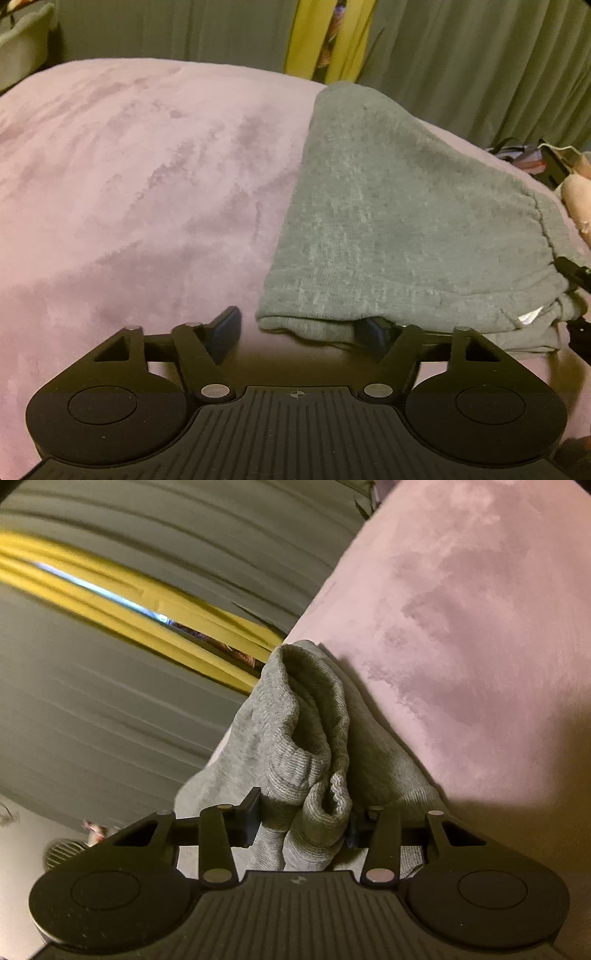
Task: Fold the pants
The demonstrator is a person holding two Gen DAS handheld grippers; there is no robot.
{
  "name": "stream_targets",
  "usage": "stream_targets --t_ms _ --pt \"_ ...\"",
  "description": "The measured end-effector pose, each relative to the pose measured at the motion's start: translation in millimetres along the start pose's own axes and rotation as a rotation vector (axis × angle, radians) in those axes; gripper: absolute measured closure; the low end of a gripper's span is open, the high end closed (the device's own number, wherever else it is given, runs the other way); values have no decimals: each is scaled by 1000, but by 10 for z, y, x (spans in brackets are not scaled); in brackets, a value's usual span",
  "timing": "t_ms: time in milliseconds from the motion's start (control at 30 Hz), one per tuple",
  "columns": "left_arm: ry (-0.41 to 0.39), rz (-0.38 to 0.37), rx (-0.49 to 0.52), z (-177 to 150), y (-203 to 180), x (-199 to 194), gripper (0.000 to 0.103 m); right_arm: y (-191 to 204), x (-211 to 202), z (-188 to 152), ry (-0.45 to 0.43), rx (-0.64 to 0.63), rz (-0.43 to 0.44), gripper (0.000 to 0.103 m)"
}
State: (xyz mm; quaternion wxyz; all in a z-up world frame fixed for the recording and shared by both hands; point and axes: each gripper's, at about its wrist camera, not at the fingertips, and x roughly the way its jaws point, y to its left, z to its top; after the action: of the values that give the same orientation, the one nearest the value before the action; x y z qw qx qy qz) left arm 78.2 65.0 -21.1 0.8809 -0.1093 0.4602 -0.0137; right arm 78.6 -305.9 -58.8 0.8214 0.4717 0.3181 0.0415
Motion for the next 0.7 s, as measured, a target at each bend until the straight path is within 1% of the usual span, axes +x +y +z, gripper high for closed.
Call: stream_targets --t_ms 67,100,233,400,467,533,567,600,633,700 --pt "-2 -1 5 0 -16 -3 36 49 -21 -11 -5 -29 -12 62" --pt "-3 -4 8 0 -20 -7 40 79 -31 -14 -7 -44 -20 62" --pt "-9 -8 7 6 -13 -50 44 203 -82 -37 -13 -107 -45 63" --pt "-8 -21 -31 25 66 -86 46 309 -202 -83 -21 -193 -46 63" --pt "-3 -19 -49 35 99 -92 44 270 -189 -67 4 -196 -66 63" --pt "4 -12 -67 45 137 -113 37 195 -166 -33 34 -155 -96 61" --pt "7 -1 -80 50 167 -143 35 159 -171 -19 38 -138 -104 59" --pt "8 5 -91 59 215 -184 32 150 -202 -3 28 -145 -127 53" --pt "4 9 -104 61 257 -239 28 171 -239 -3 16 -171 -148 49" --pt "-40 21 -131 60 358 -378 23 268 -341 4 -26 -258 -194 45"
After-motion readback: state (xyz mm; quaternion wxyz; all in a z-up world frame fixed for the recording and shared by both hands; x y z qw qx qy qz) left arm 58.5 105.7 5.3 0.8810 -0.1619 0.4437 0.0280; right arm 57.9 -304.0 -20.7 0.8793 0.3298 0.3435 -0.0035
